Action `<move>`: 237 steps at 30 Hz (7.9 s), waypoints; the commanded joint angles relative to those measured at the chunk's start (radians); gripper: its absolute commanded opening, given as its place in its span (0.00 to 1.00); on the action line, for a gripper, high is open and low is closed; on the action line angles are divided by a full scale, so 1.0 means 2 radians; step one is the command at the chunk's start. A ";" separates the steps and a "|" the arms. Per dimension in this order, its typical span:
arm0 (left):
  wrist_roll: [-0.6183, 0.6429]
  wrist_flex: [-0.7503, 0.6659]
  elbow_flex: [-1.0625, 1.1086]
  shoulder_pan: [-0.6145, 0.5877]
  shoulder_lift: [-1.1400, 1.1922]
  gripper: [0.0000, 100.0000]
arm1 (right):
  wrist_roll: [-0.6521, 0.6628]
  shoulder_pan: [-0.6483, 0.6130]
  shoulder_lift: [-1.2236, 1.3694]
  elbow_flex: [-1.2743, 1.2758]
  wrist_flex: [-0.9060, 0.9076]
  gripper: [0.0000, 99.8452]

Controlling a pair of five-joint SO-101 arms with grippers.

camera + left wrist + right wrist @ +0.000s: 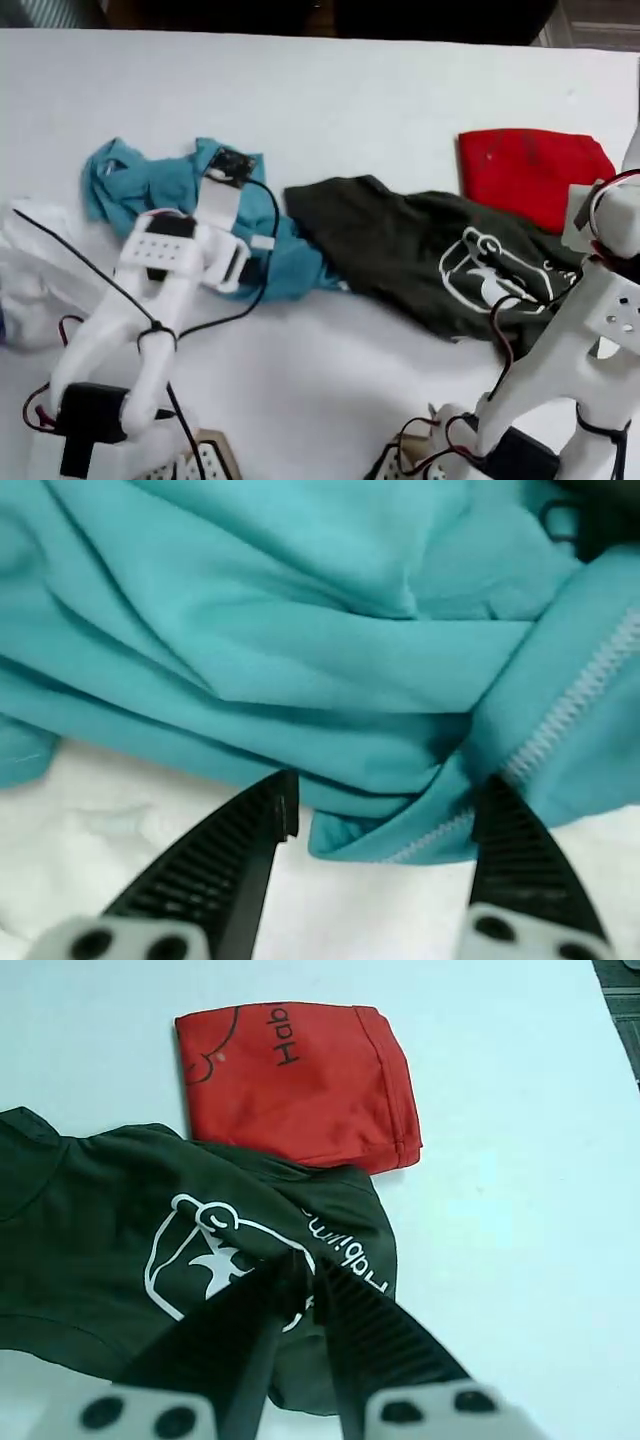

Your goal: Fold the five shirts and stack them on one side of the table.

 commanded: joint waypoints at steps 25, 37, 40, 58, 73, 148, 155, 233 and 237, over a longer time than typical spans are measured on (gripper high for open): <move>-0.033 0.161 -0.313 -0.211 0.069 0.03 | 0.002 -0.011 -0.020 0.052 0.004 0.02; -0.116 0.160 -0.500 -0.496 -0.032 0.03 | 0.002 -0.033 -0.018 0.052 0.004 0.02; -0.116 0.128 -0.499 -0.541 -0.031 0.03 | 0.002 -0.061 -0.020 0.053 0.004 0.02; -0.114 0.119 -0.448 -0.563 -0.035 0.43 | -0.027 -0.350 -0.015 0.222 -0.053 0.27; 0.066 0.294 -0.534 -0.245 -0.031 0.44 | -0.026 -0.202 -0.016 0.249 -0.049 0.27; 0.051 0.143 -0.166 -0.425 -0.035 0.44 | -0.276 -0.399 0.763 -0.489 -0.062 0.02; 0.051 0.143 -0.166 -0.422 -0.035 0.44 | -0.088 -0.391 0.702 -0.622 0.019 0.02; 0.054 0.046 -0.173 0.129 0.096 0.44 | -0.044 -0.061 0.243 -0.563 0.017 0.02; 0.054 0.104 -0.227 0.063 0.096 0.44 | -0.044 -0.014 0.243 -0.494 0.017 0.02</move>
